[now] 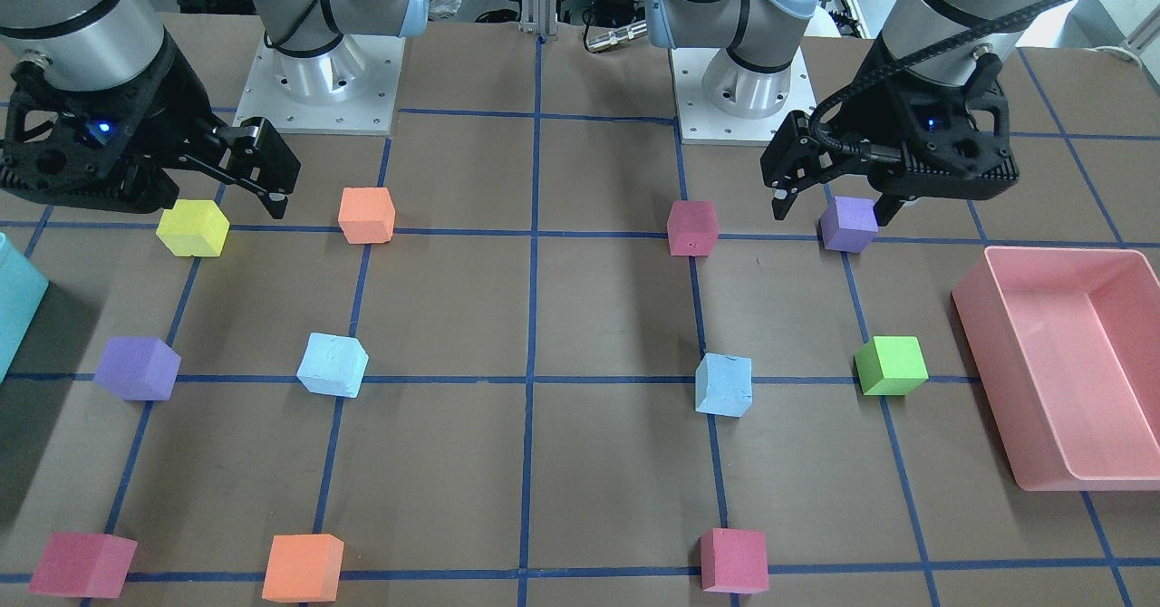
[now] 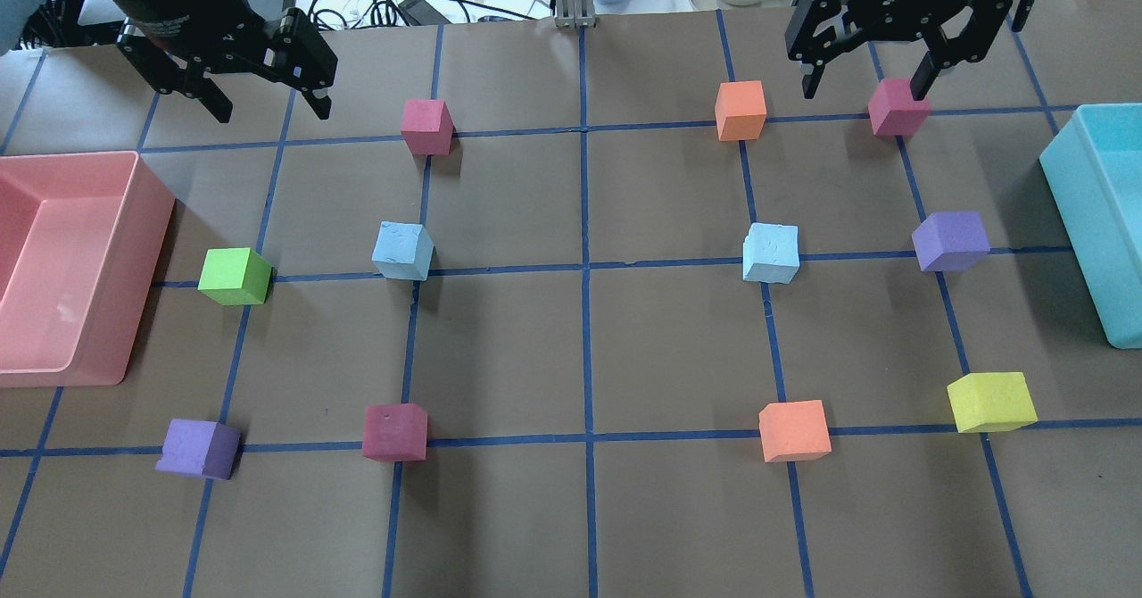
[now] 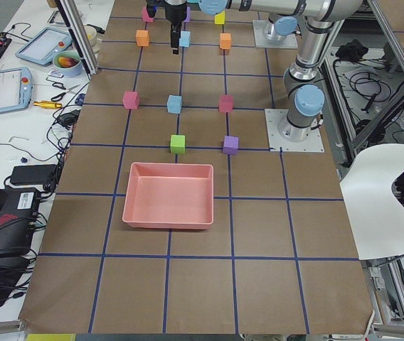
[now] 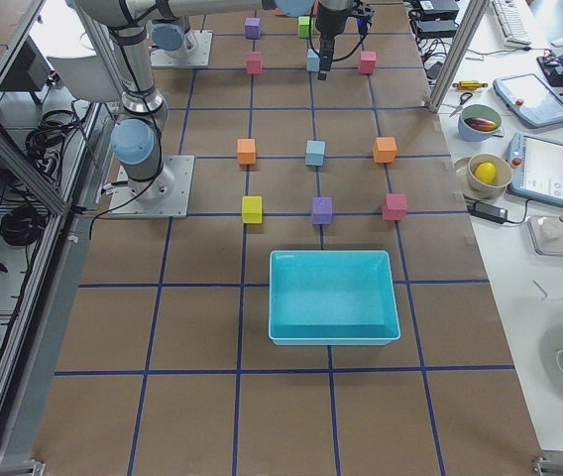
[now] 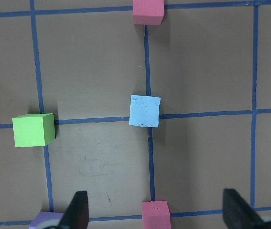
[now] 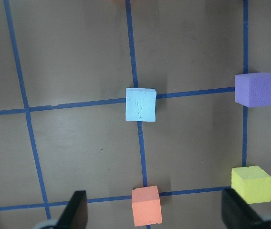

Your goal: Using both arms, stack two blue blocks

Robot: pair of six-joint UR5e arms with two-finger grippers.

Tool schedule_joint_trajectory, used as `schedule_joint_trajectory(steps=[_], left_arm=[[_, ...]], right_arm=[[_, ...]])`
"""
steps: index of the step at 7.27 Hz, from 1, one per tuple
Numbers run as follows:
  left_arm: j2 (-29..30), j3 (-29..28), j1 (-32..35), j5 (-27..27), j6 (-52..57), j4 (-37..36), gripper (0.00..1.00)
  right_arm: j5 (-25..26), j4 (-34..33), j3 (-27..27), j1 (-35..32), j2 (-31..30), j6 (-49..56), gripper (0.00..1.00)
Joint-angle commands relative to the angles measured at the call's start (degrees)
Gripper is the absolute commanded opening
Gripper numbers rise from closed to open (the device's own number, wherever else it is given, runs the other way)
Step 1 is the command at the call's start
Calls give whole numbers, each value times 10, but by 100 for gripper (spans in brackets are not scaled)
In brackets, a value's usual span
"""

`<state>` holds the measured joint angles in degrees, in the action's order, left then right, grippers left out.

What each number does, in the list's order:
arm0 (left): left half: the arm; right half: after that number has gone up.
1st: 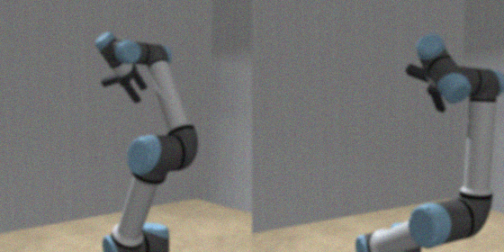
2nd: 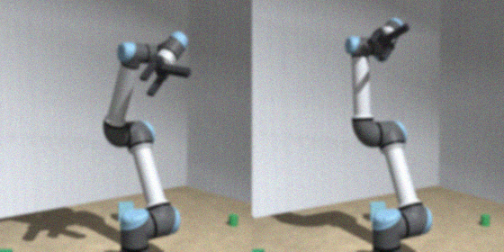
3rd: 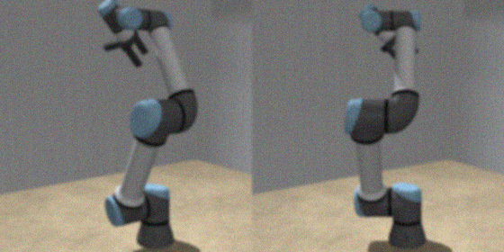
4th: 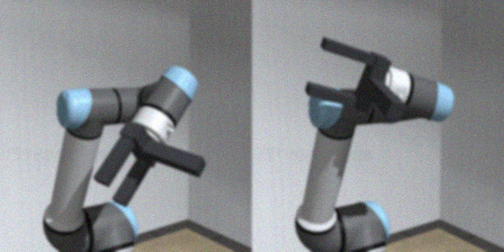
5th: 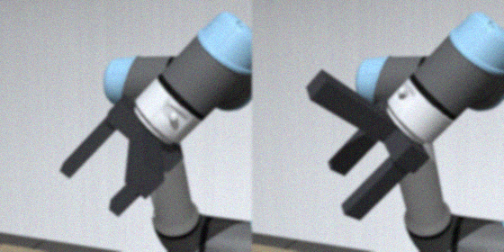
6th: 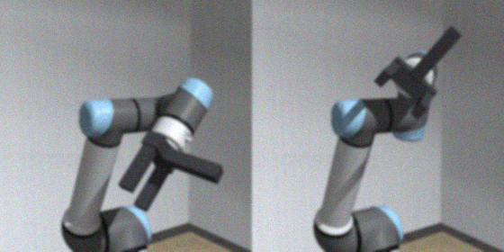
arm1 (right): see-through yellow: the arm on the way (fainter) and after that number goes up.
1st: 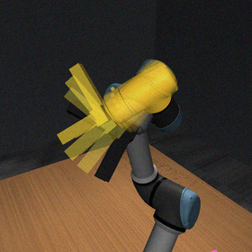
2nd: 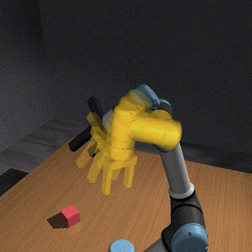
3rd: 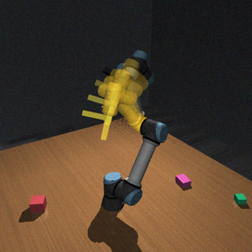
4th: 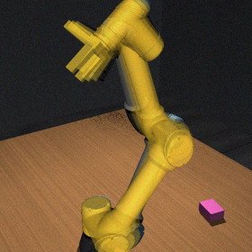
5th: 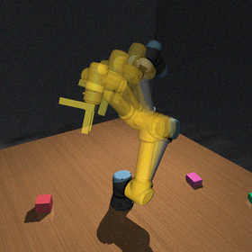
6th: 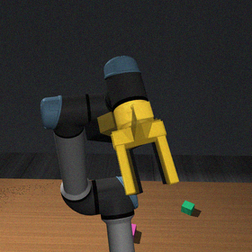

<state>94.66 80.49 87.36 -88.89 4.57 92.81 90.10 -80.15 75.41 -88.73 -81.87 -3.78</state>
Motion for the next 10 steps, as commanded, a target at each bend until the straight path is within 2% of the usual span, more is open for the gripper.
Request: schedule_joint_trajectory(steps=[1,7,10], left_arm=[[0,0,0,0,0,0,100],[0,0,0,0,1,0,100],[-3,5,3,0,0,1,100]], right_arm=[[0,-1,0,1,0,0,100],[4,-6,0,1,7,-2,100],[3,-2,10,1,33,-10,100]])
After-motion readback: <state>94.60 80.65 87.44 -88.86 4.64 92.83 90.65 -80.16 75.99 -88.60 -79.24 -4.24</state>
